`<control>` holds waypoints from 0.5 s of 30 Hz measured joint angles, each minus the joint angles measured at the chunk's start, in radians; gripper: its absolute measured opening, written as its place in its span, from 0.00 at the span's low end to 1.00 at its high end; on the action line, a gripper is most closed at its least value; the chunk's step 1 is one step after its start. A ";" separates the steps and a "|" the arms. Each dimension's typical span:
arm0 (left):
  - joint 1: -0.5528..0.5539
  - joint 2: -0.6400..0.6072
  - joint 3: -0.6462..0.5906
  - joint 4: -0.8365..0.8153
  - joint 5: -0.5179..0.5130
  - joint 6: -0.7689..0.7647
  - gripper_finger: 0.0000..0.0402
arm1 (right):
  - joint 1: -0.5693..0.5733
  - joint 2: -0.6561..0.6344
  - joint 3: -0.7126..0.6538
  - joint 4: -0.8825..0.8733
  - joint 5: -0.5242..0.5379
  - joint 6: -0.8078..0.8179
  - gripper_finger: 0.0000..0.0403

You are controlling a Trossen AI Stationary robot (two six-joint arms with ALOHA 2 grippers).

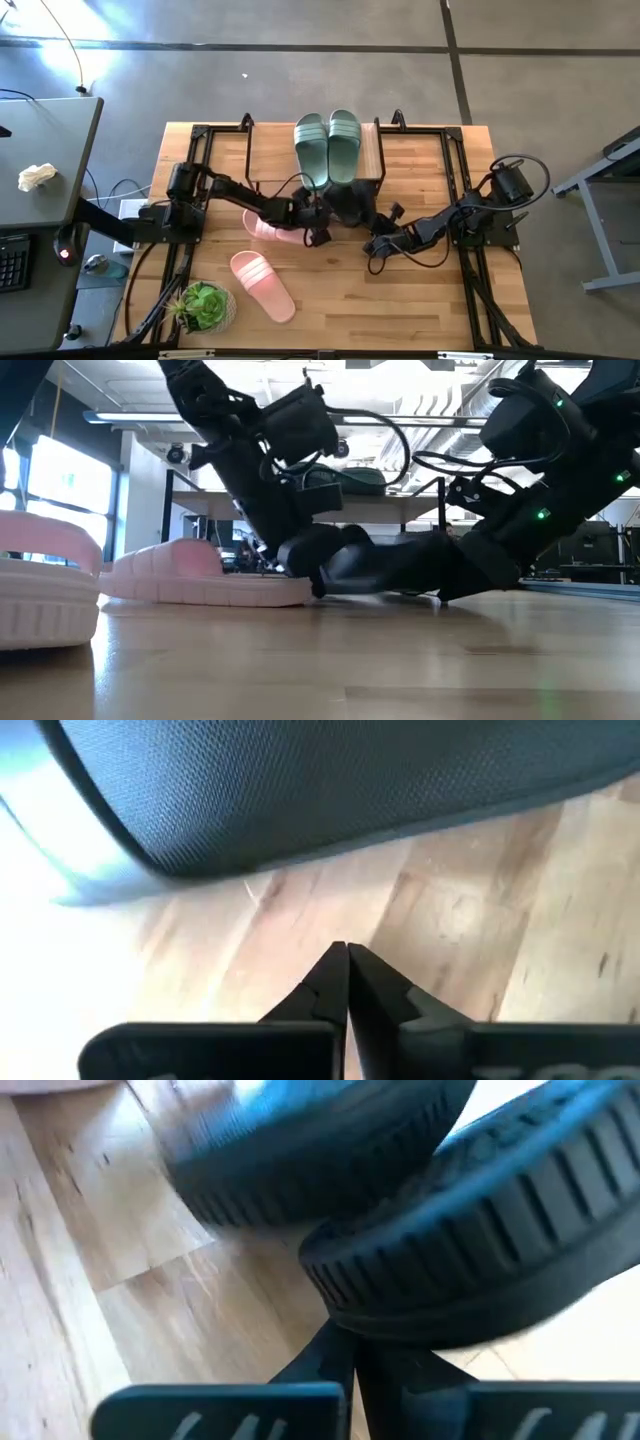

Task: Pick and place slides into the shelf
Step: Adjust the black slippers under the shelf

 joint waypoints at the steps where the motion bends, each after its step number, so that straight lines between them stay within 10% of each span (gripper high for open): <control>1: -0.004 -0.001 0.002 -0.013 0.001 -0.005 0.00 | 0.000 0.000 0.000 -0.002 0.005 -0.001 0.00; 15: -0.107 -0.070 -0.006 -0.226 -0.052 -0.092 0.00 | 0.001 -0.002 0.000 0.010 0.000 -0.010 0.00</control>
